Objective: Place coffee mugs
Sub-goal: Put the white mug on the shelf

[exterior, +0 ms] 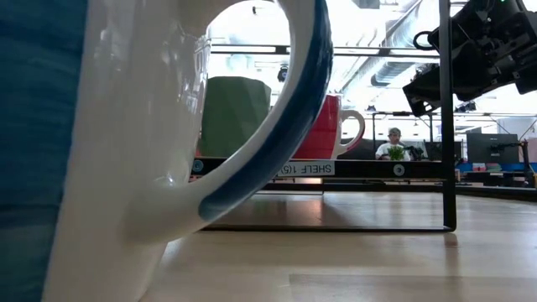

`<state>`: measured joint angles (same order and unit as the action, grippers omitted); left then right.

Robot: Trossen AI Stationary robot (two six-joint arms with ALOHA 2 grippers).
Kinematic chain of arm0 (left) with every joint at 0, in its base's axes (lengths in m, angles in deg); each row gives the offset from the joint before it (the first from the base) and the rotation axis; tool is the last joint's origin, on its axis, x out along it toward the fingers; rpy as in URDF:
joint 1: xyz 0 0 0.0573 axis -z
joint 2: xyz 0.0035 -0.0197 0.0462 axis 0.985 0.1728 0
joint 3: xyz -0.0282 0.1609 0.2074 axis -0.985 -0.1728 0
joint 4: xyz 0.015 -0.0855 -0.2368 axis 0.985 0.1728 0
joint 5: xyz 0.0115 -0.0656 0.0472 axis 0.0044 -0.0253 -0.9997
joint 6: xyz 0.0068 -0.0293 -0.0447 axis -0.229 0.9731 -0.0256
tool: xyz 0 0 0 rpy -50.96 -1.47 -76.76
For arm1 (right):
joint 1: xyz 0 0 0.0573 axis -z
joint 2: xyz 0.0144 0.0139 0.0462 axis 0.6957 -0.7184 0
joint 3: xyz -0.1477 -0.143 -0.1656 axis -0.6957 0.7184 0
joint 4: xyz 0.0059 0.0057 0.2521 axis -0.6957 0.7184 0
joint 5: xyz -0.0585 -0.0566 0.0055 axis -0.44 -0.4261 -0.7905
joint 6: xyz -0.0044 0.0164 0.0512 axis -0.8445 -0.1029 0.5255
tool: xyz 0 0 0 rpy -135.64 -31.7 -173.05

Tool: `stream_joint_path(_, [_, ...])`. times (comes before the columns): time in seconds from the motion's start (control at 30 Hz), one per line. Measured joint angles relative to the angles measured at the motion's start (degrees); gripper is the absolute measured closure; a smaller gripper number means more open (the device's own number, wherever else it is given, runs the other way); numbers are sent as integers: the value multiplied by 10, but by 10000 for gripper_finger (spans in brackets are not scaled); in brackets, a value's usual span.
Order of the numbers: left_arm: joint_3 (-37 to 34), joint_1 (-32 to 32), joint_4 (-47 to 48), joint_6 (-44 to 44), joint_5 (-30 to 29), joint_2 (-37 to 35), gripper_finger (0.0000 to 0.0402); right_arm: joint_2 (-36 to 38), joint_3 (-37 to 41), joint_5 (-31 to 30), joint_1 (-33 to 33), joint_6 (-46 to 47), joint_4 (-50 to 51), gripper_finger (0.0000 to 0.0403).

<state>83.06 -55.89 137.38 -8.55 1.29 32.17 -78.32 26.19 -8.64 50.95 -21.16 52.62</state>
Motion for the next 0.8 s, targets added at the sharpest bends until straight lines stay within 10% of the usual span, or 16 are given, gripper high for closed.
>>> stream_joint_path(0.8, [0, -3, 1, -10, -42, 28, 394, 0, 0, -10, 0, 0, 0, 329])
